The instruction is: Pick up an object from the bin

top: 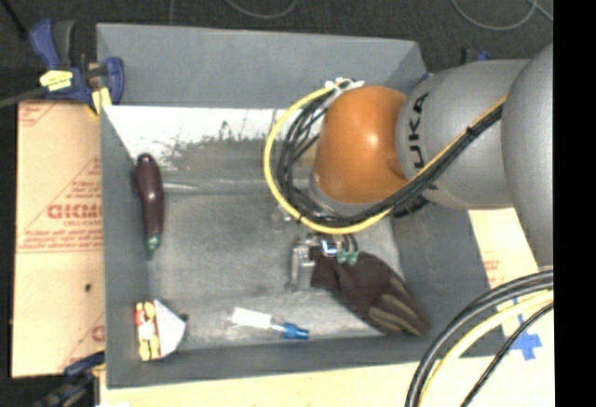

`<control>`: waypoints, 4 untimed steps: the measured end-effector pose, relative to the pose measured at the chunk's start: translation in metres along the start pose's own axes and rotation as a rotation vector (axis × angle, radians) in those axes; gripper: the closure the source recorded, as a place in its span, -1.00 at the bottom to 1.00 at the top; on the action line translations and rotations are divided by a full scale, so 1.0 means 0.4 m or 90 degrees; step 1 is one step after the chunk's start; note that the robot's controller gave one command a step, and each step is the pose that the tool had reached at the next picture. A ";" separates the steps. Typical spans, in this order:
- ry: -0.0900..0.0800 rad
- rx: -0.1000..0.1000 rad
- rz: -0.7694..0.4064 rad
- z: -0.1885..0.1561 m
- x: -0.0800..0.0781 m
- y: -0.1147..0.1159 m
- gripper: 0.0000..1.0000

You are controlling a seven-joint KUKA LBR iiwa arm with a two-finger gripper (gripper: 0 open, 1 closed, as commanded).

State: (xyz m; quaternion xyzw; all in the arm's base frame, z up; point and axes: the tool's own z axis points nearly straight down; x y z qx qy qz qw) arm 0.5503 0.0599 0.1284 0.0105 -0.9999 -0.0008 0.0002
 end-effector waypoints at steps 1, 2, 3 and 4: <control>-0.005 0.001 -0.027 0.067 -0.040 -0.096 -1.00; -0.002 -0.001 -0.006 0.080 0.062 -0.143 1.00; -0.002 -0.001 -0.006 0.080 0.062 -0.143 1.00; -0.003 -0.001 -0.001 -0.181 0.086 -0.126 1.00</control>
Offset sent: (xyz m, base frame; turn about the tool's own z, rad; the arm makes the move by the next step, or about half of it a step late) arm -0.0245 -0.0575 -0.0323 -0.0100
